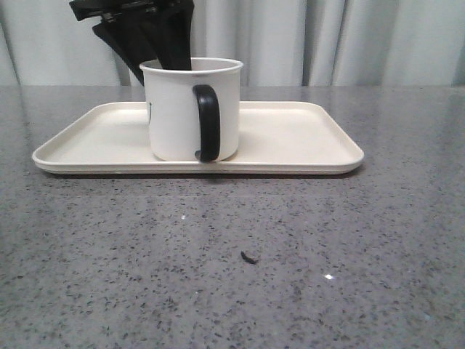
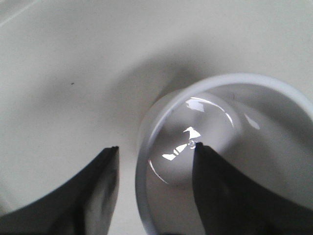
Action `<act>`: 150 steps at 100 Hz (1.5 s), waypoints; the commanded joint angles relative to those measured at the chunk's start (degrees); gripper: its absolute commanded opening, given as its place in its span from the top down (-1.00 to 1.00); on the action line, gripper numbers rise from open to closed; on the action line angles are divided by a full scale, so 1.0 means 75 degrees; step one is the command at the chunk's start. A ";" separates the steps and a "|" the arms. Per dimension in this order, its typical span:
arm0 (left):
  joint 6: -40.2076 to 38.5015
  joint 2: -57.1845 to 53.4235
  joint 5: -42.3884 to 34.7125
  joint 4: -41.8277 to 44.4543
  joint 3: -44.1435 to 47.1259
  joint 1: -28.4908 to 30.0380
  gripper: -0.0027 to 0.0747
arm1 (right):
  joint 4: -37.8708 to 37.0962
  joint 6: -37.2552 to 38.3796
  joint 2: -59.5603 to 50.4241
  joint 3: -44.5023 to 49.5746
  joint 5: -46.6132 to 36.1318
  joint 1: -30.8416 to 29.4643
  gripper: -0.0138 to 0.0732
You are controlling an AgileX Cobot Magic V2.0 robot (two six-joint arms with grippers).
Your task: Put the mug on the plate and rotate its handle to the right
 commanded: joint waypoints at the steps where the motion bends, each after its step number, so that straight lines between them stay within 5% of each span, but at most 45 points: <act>1: 0.0008 -0.0347 0.0177 -0.0164 -0.0387 -0.0053 -0.08 | -0.0163 -0.0044 -0.0012 -0.0235 -0.0477 0.0008 -0.49; 39: 0.0008 -0.0905 0.0177 0.0045 -0.1808 -0.0053 -0.08 | -0.0163 -0.0044 -0.0012 -0.0235 -0.0491 0.0008 -0.49; 112: -0.0884 -0.4858 0.0177 0.4907 -0.0996 -0.0039 -0.05 | -0.0156 -0.0044 0.0244 -0.0235 -0.0880 0.0008 -0.49; 120: -0.1100 -0.5302 0.0177 0.5315 -0.0544 -0.0039 0.14 | -0.0135 -0.0044 0.0335 -0.0235 -0.0927 0.0008 -0.49; 136: -0.1203 -0.5964 0.0164 0.5593 0.0305 -0.0039 0.99 | 0.0283 -0.0044 0.0650 -0.0358 -0.1273 0.0069 -0.48; 150: -0.1486 -0.6283 0.0164 0.5717 0.0805 -0.0039 0.98 | 0.0873 -0.0454 0.1195 -0.0972 -0.1064 0.0565 -0.48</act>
